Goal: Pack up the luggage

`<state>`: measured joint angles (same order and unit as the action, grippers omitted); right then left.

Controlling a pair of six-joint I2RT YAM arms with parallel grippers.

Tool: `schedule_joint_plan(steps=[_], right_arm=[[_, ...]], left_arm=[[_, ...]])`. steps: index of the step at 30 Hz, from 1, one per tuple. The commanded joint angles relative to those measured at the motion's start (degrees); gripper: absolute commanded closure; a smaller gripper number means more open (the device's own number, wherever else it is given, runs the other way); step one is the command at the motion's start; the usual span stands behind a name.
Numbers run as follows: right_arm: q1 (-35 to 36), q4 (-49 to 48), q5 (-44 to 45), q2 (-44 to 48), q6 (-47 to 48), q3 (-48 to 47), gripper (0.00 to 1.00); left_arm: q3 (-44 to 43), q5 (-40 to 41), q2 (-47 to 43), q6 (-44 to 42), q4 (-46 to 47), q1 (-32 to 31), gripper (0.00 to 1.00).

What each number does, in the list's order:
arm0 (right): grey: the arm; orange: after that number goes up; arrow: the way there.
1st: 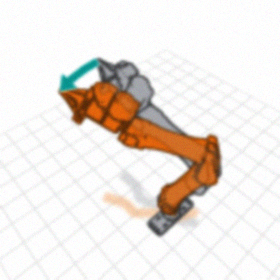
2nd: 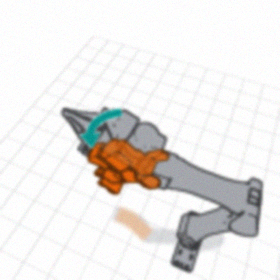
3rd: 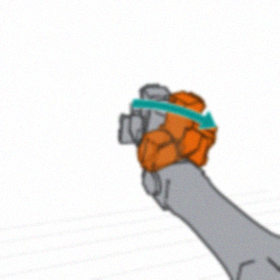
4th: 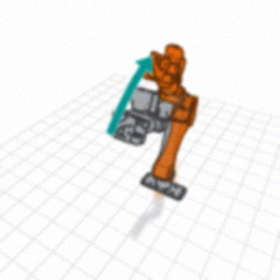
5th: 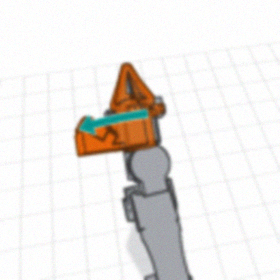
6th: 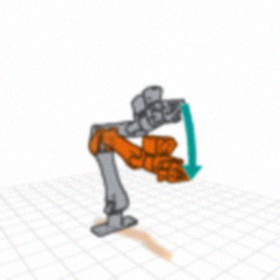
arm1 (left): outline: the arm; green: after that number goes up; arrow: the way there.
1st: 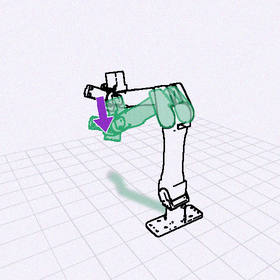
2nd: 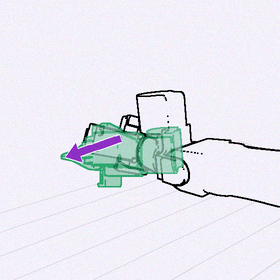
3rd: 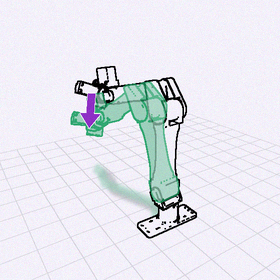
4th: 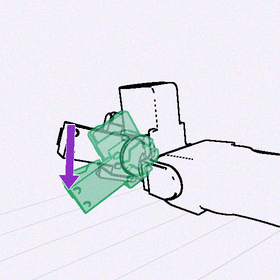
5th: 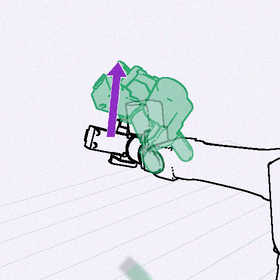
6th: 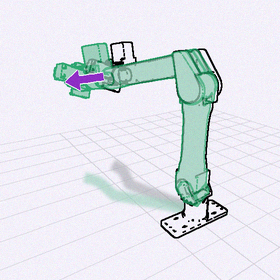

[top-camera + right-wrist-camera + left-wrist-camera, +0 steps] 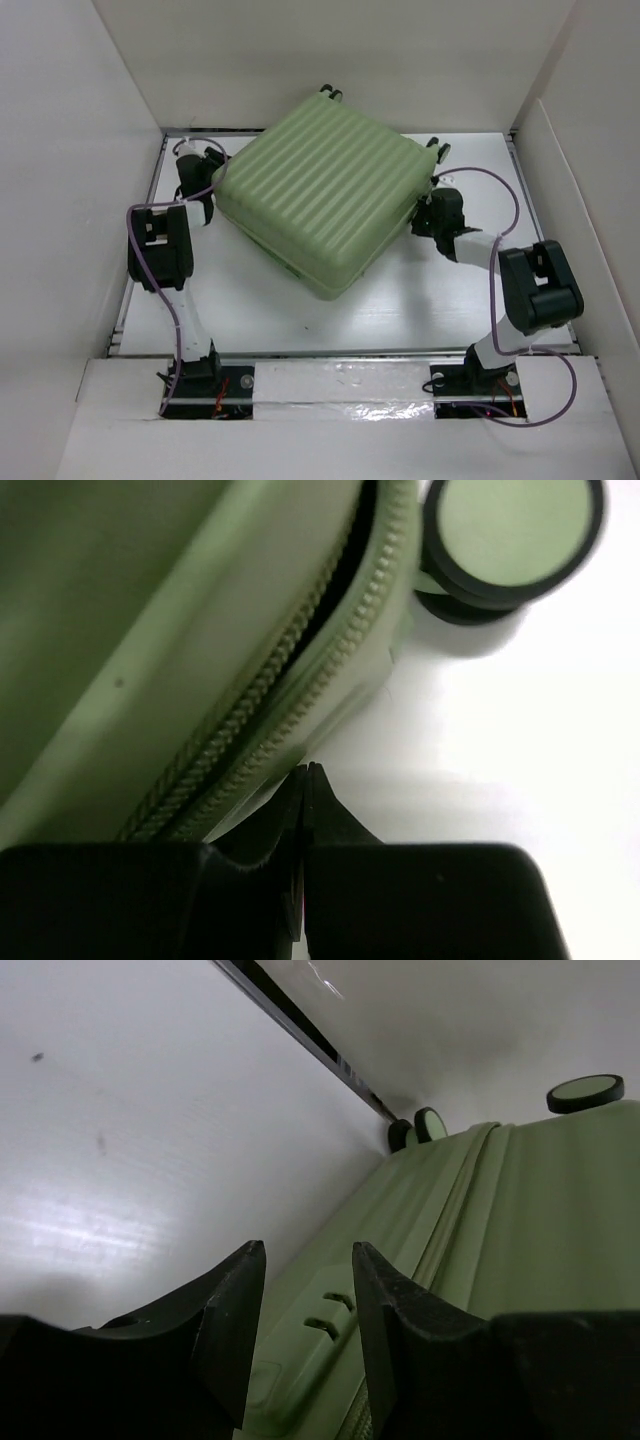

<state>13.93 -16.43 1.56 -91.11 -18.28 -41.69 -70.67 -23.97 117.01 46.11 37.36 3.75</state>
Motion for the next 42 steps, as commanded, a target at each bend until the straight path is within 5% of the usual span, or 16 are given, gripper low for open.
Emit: schedule_joint_plan(steps=[1,7,10,11,14,19,21,22,25,26,27,33,39,42], right_arm=[[1.8,-7.2,-11.0,-3.2,4.8,-11.7,1.00],[-0.1,-4.8,-10.6,-2.0,4.0,-13.8,1.00],[-1.2,-3.1,-9.6,-0.4,2.6,-12.4,0.80],[-1.2,-2.8,-9.5,1.2,1.7,-10.4,0.64],[-2.3,-2.8,-8.9,4.2,1.4,-5.1,0.54],[-3.4,-5.5,-10.4,13.8,0.0,5.6,0.64],[-3.4,-6.9,-10.8,18.5,-0.9,10.5,0.91],[-2.8,-7.1,-11.3,20.1,-0.9,12.1,0.98],[-2.2,-5.8,-11.8,27.4,0.2,17.4,1.00],[-2.2,-5.4,-12.1,29.5,0.9,18.8,1.00],[-2.2,-5.2,-12.7,31.5,1.2,20.2,1.00],[-0.7,-1.3,-20.2,39.5,5.3,25.3,1.00],[4.0,-2.9,-23.0,44.6,6.0,28.7,0.99],[5.4,-2.7,-21.8,44.4,6.9,28.2,0.79]], left_arm=[[12.4,1.3,-7.4,12.2,15.5,-4.7,0.63],[27.3,9.5,-20.3,12.3,20.1,-4.7,0.62],[29.9,12.7,-25.4,12.5,17.7,-3.2,0.55],[30.3,13.4,-26.4,12.8,17.3,-2.7,0.49],[28.1,15.6,-30.3,14.5,14.5,-0.9,0.40],[21.0,20.8,-39.7,12.4,6.9,-0.9,0.37],[20.8,24.0,-43.3,10.3,5.3,-2.3,0.39],[21.0,26.3,-47.0,8.9,4.7,-4.5,0.41],[25.8,28.4,-54.2,2.9,4.2,-9.6,0.68],[29.4,28.9,-55.9,1.1,3.4,-14.3,0.89],[31.3,30.5,-57.3,-0.3,2.6,-16.7,0.98],[41.3,35.6,-65.1,-10.1,-6.5,-34.9,1.00],[48.7,43.3,-83.6,-8.1,-22.4,-46.4,1.00],[50.1,41.9,-85.3,-6.4,-27.5,-49.3,1.00]])
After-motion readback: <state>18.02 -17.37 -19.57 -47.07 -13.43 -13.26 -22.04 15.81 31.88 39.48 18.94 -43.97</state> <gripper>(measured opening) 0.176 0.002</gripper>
